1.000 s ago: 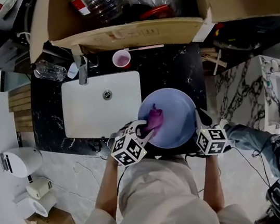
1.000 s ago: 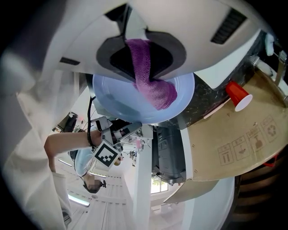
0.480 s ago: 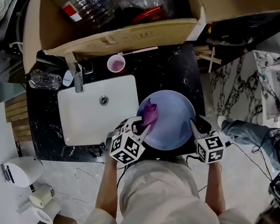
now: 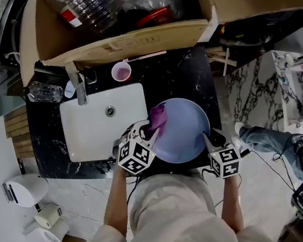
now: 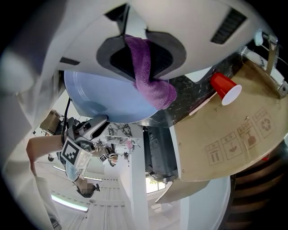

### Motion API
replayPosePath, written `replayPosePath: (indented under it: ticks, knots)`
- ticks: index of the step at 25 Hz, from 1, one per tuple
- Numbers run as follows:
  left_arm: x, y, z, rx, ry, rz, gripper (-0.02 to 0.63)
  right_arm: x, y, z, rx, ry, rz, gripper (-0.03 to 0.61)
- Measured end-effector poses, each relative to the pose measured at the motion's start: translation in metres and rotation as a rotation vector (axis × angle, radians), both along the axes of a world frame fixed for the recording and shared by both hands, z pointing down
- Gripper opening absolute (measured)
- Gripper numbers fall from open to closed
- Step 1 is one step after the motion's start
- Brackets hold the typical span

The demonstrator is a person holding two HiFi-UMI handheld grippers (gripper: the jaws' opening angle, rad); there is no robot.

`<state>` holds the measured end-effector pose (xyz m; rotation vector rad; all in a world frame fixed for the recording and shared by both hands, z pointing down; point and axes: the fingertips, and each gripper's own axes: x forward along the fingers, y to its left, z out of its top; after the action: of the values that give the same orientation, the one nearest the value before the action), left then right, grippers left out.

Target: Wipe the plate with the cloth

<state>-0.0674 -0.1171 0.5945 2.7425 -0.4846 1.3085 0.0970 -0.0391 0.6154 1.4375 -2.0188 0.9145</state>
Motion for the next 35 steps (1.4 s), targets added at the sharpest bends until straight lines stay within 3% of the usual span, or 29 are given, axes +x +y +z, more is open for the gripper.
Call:
replayPosePath:
  ticks: [17, 35]
  knots:
    - [0.022, -0.028, 0.001, 0.041, -0.009, -0.009, 0.058, 0.0, -0.003, 0.0, 0.004, -0.023, 0.051, 0.098]
    - [0.066, -0.033, -0.004, 0.038, 0.057, 0.005, 0.058, -0.001, -0.004, 0.001, 0.002, -0.026, 0.081, 0.097]
